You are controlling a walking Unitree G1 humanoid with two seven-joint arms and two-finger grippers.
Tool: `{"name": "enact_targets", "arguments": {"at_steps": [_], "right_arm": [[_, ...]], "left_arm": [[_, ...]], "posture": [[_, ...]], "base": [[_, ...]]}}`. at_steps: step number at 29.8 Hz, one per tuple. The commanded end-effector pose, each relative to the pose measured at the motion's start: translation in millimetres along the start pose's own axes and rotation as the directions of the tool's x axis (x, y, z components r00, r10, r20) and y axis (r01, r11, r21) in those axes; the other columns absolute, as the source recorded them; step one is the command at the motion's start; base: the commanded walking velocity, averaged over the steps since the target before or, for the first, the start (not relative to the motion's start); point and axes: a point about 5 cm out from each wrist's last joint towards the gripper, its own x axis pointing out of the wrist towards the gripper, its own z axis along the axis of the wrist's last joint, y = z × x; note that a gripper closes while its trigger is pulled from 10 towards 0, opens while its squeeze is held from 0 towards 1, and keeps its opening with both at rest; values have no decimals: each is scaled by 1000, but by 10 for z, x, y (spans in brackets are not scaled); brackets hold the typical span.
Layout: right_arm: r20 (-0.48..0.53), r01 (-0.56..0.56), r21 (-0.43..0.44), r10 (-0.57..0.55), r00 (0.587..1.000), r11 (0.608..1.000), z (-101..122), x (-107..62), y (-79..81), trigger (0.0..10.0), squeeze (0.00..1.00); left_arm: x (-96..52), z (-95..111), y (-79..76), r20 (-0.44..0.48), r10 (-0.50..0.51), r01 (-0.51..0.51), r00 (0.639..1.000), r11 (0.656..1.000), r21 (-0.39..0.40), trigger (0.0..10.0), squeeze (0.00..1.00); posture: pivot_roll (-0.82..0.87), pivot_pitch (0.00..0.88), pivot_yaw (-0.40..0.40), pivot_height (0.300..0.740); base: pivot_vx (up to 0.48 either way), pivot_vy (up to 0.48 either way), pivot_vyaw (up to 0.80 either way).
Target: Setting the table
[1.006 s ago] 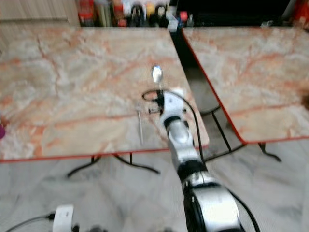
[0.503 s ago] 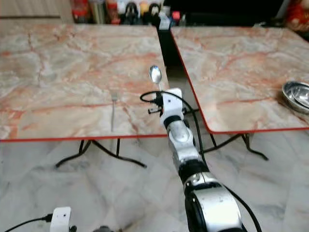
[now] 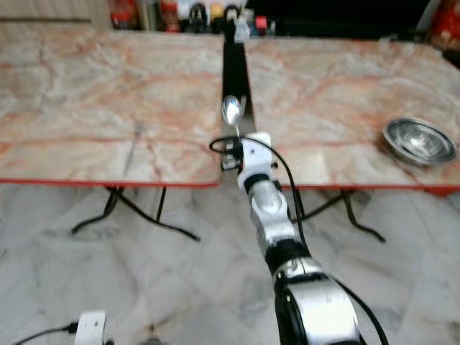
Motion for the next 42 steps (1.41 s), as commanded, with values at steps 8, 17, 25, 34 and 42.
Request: {"name": "enact_targets", "arguments": {"at_steps": [8, 17, 25, 34, 42], "right_arm": [[30, 4, 7, -4, 1000, 1000, 72, 24, 10, 10000, 0], [22, 14, 18, -15, 1000, 1000, 47, 9, -11, 10000, 0], [24, 10, 21, -10, 1000, 1000, 41, 2, -1, 10000, 0], [27, 5, 6, -5, 1000, 1000, 48, 4, 3, 10000, 0], [32, 10, 20, -10, 999, 1000, 55, 4, -2, 10000, 0]], "left_arm": [[-33, -145, -64, -56, -26, 27, 998, 1000, 10, 10000, 0], [-24, -119, -63, -53, -24, 25, 998, 1000, 8, 10000, 0], [-12, -43, -72, -8, -22, 22, 1000, 999, -34, 10000, 0], [-10, -37, -66, -6, -17, 16, 1000, 999, -39, 10000, 0], [-12, -45, -64, -9, -16, 16, 1000, 999, -40, 10000, 0]], "posture": [[103, 80, -48, 715], [101, 91, -48, 715], [99, 96, -51, 715], [99, 96, -53, 715], [97, 96, -49, 715]], "base": [[0, -386, 198], [0, -275, 0], [0, 0, 0], [115, 0, 0], [278, 0, 0]]}}
